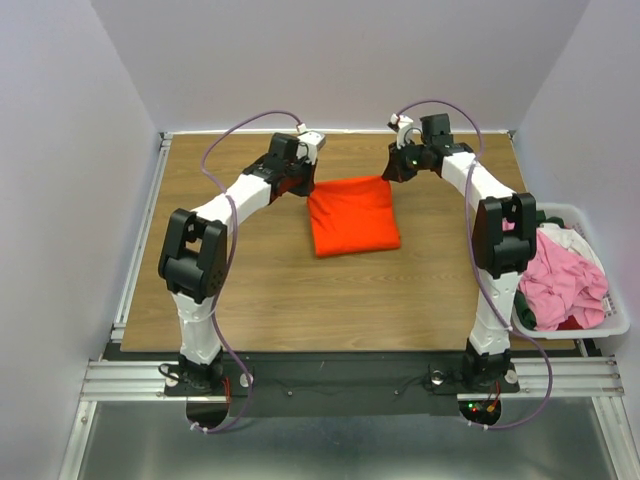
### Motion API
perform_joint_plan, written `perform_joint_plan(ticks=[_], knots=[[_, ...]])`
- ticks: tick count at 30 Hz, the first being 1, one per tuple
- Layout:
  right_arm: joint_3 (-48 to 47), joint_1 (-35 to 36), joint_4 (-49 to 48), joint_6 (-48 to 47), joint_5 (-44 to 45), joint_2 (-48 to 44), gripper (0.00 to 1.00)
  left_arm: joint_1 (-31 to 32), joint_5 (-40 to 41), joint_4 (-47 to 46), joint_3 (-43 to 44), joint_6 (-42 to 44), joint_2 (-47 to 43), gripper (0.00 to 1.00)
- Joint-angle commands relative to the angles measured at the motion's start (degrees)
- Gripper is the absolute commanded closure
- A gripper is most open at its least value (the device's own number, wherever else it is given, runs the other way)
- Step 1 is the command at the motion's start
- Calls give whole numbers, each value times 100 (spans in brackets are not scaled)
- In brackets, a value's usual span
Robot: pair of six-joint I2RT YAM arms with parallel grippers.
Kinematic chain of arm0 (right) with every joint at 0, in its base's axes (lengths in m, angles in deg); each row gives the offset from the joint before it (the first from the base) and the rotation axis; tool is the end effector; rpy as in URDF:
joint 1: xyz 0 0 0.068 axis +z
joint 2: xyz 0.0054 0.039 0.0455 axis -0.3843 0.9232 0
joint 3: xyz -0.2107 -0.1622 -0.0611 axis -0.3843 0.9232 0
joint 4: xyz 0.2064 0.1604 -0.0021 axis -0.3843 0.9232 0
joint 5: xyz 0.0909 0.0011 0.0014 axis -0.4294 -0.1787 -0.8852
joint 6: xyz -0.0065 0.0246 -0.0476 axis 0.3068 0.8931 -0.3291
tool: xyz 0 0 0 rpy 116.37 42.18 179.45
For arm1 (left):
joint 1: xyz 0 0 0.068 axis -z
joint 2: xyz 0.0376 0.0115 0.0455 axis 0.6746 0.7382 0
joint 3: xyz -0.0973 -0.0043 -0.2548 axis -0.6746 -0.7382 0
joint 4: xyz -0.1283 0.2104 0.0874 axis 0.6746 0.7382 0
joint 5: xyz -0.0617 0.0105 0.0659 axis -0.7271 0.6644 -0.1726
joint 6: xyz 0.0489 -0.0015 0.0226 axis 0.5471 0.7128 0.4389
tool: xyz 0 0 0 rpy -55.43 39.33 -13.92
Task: Fold and stack the t-shirts
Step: Fold the tshirt
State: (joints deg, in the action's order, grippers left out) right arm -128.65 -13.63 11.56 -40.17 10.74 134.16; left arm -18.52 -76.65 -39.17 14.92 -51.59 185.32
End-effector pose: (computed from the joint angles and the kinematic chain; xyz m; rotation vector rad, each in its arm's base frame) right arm 0.4703 0.0946 0.2411 -0.7652 2.1352 0.6349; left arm 0.4109 -0.1910 0.2577 0.6528 2.0306 -0.4444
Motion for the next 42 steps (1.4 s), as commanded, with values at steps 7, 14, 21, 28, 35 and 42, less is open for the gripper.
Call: perform_joint_plan(ticks=[7, 14, 21, 28, 35, 42], knots=[[-190, -18, -192, 162, 477, 210, 99, -17, -123, -114, 503, 50, 617, 98], [-595, -27, -192, 232, 521, 614, 97, -52, 317, -149, 679, -126, 829, 98], [-850, -18, -192, 556, 784, 817, 78, -114, 871, -149, 855, -416, 916, 81], [-1070, -27, -227, 1558, 1128, 298, 38, -123, 1266, 53, 1119, -846, 408, 24], [-763, -27, -700, 2823, 5, 61, 34, -114, 101, -368, 610, -2041, -427, 31], [310, -1, -2450, 4213, -1034, 87, 34, -96, -1801, -2054, -418, -3070, -280, 75]])
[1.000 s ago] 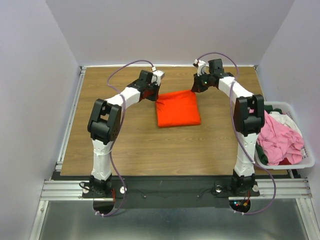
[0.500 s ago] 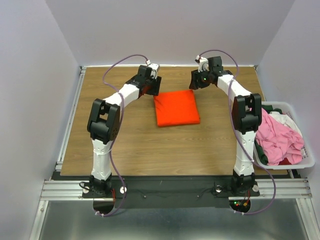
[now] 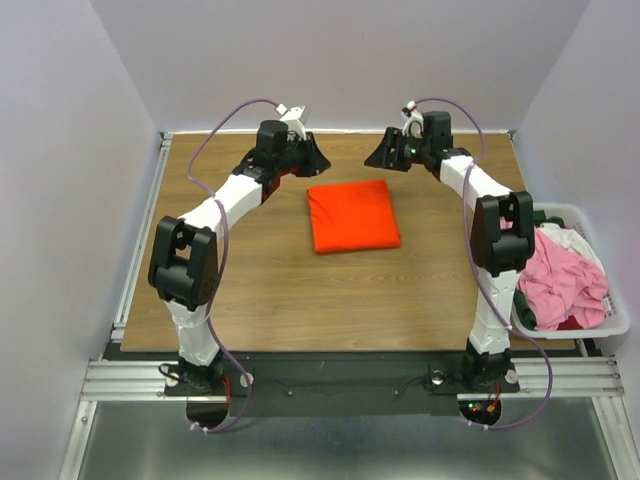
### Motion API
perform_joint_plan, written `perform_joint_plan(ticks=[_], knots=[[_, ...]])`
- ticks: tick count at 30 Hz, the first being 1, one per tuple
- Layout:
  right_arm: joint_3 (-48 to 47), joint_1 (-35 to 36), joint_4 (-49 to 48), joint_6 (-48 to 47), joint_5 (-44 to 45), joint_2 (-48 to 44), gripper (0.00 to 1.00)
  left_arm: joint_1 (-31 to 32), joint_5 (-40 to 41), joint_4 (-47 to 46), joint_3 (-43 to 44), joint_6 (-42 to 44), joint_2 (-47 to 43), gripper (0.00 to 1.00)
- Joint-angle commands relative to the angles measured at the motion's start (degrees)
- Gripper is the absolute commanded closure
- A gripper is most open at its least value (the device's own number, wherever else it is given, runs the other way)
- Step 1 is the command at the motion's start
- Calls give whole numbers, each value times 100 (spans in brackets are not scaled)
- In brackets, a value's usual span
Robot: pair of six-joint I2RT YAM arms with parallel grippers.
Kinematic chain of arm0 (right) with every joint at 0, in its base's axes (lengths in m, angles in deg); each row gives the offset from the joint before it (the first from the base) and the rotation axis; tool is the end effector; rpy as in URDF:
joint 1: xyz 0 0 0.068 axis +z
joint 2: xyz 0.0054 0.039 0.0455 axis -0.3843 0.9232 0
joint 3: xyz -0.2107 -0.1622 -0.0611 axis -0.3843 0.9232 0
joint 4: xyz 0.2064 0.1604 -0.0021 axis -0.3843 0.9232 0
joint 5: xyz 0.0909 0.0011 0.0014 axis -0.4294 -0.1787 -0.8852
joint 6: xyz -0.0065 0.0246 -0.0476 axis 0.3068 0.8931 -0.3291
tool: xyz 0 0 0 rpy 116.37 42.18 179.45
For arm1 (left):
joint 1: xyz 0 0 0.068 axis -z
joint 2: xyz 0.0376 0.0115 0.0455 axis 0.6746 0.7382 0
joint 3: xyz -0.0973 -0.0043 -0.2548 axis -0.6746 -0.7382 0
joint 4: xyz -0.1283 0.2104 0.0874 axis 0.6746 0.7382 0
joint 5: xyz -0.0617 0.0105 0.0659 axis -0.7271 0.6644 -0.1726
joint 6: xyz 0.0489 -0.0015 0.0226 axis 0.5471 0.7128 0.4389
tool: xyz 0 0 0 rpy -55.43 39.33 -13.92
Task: Fold and stack the t-shirts
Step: Fold the tshirt
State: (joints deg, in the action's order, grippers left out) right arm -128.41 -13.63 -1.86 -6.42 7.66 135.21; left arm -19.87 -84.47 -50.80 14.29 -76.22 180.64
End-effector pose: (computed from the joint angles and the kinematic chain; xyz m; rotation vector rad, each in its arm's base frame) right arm 0.4861 0.0986 0.2506 -0.2258 2.1499 0.9678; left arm 0.4067 -0.1827 0.3096 0.3030 1.8883 -0.8506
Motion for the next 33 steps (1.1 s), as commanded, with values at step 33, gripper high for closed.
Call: perform_joint_plan(ticks=[33], knots=[[1787, -317, -1671, 1058, -1077, -649, 35, -577, -1037, -1614, -1638, -774, -178, 61]])
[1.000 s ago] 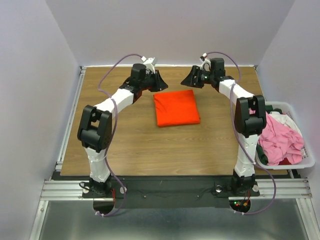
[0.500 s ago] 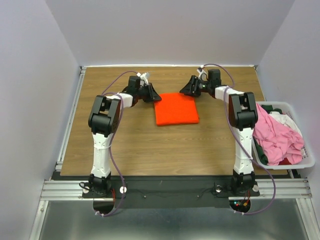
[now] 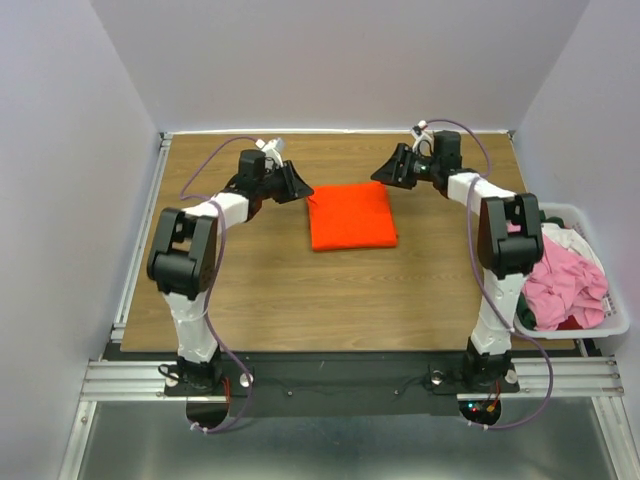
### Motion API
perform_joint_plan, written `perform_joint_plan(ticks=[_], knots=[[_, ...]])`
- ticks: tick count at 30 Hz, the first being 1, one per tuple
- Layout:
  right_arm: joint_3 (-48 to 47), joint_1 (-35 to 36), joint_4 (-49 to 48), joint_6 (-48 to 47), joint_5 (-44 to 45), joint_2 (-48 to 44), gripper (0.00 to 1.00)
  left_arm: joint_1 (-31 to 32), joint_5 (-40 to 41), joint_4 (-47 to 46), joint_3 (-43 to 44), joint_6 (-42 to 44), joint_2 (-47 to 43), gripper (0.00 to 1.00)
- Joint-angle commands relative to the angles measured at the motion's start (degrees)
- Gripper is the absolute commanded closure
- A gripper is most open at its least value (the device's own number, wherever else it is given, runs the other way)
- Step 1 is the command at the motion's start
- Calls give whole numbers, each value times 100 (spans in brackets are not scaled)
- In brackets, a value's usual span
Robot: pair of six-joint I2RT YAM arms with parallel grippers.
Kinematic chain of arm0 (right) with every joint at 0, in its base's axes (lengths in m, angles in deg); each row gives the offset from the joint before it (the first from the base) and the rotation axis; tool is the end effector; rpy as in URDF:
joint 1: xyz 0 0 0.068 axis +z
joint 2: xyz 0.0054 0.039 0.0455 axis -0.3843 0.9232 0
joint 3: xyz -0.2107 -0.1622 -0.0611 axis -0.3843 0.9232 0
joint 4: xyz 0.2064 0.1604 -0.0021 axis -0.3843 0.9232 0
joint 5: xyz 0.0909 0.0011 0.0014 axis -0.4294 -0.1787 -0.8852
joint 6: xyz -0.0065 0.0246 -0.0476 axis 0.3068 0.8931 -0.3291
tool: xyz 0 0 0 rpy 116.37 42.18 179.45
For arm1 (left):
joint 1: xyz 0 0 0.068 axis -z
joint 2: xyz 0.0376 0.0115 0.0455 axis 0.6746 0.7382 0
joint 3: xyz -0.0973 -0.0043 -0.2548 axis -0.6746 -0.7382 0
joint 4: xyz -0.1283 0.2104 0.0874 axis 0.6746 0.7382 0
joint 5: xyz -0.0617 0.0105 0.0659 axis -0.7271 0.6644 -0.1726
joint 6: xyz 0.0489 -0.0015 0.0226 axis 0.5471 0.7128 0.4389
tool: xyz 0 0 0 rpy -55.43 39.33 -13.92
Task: Fold and stack the t-shirts
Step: Fold the tshirt
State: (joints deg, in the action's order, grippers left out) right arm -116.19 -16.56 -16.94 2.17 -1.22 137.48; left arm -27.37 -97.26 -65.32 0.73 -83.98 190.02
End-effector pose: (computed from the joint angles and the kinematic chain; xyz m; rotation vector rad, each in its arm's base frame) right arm 0.4804 0.0767 0.1862 -0.1152 2.1581 1.1868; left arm 0.4258 -0.1350 0.1858 0.1675 2.0675 -1.0590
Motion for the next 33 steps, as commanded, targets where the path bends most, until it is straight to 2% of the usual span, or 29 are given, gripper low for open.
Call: perform_joint_plan(ticks=[1, 5, 9, 10, 15, 20, 26, 33], knots=[[767, -7, -155, 217, -260, -1009, 35, 243, 260, -128, -519, -7, -1388, 61], [2093, 28, -172, 191, -401, -1809, 43, 507, 173, -49, -1118, -130, -1847, 63], [2867, 55, -163, 86, -498, -2160, 55, 823, 216, -49, -1618, -148, -1962, 71], [2957, 64, -163, 59, -507, -2179, 59, 850, 242, -49, -1663, -139, -1875, 72], [3204, 55, -172, -134, -446, -1924, 67, 947, 208, -128, -1866, -270, -1409, 78], [3371, 55, -181, -292, -103, -1617, 69, 895, 488, -251, -2278, -403, -1303, 81], [3415, 46, -181, -442, 152, -1388, 71, 666, 409, -304, -2613, -569, -1091, 82], [3407, 37, -23, -354, 512, -1974, 70, 473, 664, 29, -2692, -552, -1328, 82]])
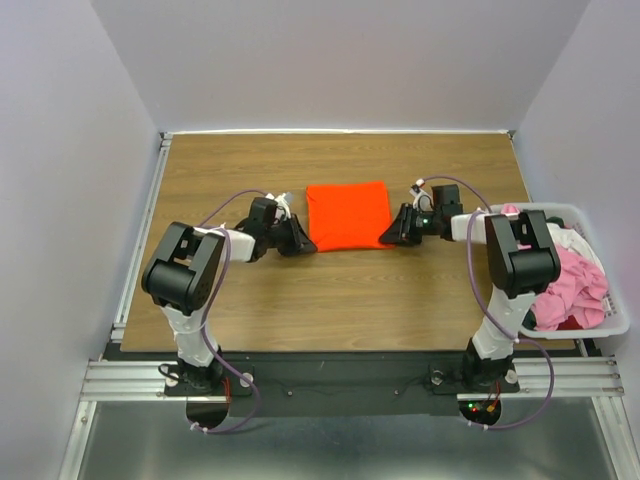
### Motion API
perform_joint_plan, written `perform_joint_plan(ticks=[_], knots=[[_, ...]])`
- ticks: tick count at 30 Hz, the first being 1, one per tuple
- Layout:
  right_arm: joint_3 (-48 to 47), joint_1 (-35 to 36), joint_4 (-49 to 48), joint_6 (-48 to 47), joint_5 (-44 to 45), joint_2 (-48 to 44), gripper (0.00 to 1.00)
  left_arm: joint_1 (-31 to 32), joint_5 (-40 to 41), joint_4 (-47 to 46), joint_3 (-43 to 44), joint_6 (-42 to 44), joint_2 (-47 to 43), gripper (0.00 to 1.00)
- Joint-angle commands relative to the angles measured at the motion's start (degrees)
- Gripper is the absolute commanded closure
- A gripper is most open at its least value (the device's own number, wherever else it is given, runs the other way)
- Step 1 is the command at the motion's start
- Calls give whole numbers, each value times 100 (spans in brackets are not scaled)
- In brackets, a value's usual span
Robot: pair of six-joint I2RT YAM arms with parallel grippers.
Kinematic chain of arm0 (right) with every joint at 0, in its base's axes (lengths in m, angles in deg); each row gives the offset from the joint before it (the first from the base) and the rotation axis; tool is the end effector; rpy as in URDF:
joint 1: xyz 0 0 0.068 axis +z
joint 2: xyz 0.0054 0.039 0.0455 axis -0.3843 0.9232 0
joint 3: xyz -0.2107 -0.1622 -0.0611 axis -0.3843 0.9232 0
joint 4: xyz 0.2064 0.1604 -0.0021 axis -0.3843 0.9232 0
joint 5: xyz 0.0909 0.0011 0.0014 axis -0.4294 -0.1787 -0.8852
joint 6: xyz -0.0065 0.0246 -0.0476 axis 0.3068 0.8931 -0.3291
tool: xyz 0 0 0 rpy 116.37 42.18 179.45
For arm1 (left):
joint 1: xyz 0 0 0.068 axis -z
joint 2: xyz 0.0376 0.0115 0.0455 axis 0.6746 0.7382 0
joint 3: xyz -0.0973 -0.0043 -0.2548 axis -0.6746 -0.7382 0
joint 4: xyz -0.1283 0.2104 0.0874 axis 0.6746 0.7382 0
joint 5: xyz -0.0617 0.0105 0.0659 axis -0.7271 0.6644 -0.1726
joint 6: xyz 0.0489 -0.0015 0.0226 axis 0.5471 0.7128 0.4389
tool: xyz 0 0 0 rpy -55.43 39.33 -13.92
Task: Fold and stack the t-shirts
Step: Fold the tshirt
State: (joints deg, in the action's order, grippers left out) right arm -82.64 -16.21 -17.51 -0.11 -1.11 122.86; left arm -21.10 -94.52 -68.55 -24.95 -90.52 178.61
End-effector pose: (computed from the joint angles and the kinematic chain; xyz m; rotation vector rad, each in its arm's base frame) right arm 0.3570 0.0658 0.1218 0.0089 2.4443 1.2202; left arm 0.3196 -0.1445 0.1351 0.0633 2.3137 -1.1191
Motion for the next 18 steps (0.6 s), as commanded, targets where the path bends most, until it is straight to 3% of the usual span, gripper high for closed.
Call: perform_joint_plan(ticks=[1, 3, 5, 9, 10, 12, 18], knots=[[-1, 2, 234, -127, 650, -628, 68, -198, 522, 450, -80, 84, -327, 82], [-107, -7, 385, -101, 826, -882, 63, -207, 715, 687, -10, 31, -556, 80], [-230, 2, 736, -57, 1080, -1252, 55, -207, 1065, 916, 26, -117, -995, 71], [-327, 2, 1202, -65, 1486, -1674, 39, -120, 1594, 1127, 43, -522, -1681, 47], [-336, 2, 1299, -65, 1556, -1744, 36, -76, 1700, 1327, 182, -488, -1795, 29], [-283, 2, 1519, -91, 1679, -1981, 34, 21, 1911, 1696, 489, -304, -1761, 19], [7, 2, 1686, -118, 1627, -2587, 34, 118, 1973, 2190, 1053, -136, -1068, 24]])
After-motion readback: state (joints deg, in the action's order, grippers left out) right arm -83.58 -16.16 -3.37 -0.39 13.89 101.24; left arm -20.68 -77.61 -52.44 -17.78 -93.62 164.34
